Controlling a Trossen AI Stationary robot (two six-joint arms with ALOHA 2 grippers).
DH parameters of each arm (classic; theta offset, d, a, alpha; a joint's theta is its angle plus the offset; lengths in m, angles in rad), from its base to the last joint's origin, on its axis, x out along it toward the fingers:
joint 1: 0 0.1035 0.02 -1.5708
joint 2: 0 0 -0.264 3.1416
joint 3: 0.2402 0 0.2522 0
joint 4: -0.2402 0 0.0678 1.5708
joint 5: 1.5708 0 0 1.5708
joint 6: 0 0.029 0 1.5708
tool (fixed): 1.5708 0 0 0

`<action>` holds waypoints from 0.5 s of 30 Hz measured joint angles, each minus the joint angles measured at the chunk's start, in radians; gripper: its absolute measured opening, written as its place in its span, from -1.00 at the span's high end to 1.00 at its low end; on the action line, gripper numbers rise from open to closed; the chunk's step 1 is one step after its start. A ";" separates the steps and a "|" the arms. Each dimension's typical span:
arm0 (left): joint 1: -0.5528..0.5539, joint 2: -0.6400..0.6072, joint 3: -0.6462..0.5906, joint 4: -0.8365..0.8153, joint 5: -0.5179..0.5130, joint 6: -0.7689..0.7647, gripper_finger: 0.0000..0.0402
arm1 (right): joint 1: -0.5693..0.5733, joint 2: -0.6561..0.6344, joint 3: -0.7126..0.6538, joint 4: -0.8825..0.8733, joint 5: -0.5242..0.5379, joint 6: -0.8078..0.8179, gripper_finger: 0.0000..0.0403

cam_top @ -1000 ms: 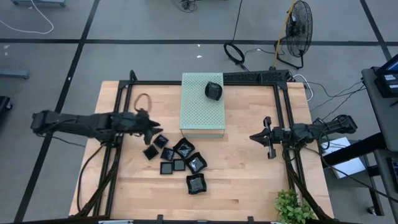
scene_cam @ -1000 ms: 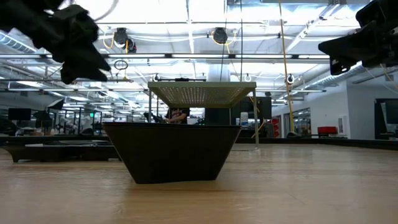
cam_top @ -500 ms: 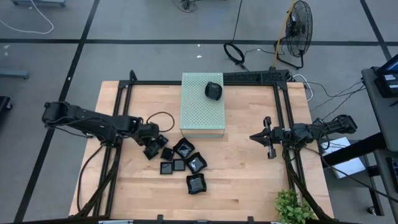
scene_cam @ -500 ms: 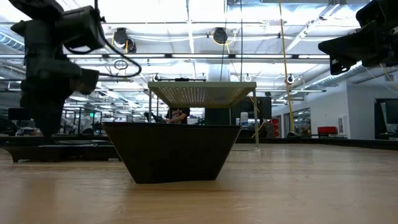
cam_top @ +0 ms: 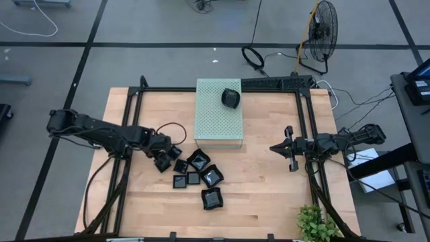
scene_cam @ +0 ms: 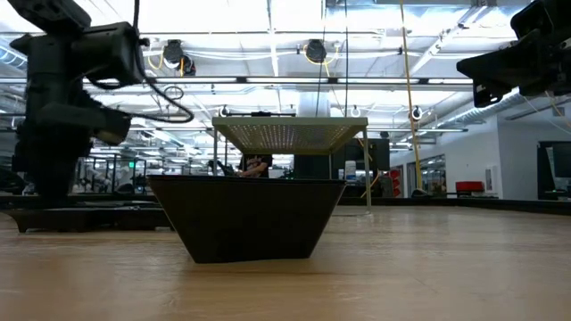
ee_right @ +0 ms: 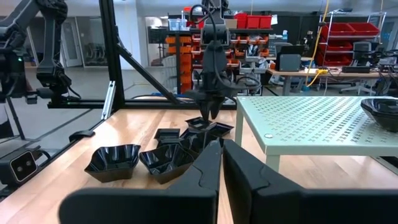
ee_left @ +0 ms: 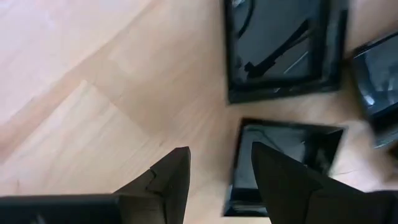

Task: Pick & Place Mini shaped plates
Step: Put the black square plate on the shelf

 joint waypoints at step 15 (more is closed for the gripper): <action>-0.022 -0.002 -0.057 0.079 0.014 -0.025 0.18 | 0.000 0.000 0.000 0.000 0.000 0.000 0.97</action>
